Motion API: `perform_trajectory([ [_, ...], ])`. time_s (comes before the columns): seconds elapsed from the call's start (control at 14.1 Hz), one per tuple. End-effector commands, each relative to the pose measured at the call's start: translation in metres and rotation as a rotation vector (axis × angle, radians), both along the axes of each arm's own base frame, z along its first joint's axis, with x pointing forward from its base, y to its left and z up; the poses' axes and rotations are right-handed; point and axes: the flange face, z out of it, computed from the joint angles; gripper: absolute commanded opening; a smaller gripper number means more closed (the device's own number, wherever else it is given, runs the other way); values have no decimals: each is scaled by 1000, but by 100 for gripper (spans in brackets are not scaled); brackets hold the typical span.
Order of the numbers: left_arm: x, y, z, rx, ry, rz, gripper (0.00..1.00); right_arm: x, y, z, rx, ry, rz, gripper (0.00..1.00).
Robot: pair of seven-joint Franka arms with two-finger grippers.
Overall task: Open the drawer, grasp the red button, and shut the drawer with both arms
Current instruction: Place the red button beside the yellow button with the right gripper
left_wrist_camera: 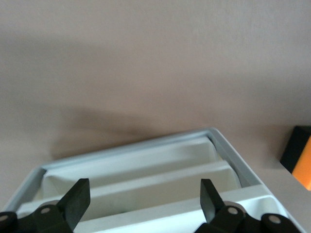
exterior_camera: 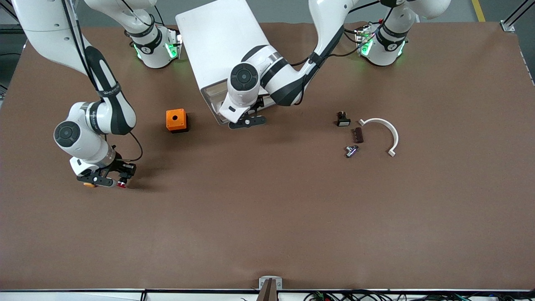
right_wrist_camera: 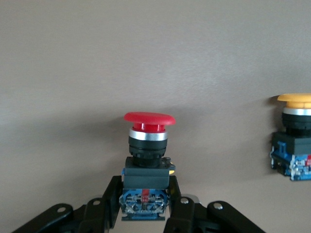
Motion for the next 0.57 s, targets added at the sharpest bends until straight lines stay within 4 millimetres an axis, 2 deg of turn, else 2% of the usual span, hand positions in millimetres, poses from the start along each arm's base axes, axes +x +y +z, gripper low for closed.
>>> perform_trajectory([
  [0.0,-17,-12,2,-41,58,8,100,1,-7,-8,-10,-9,18,0],
  [0.21,-31,-20,-5,-47,88,-4,100,0,-7,-10,-10,5,23,0],
  [0.5,-27,-17,-3,-48,87,2,100,0,-13,-9,-12,9,62,0],
])
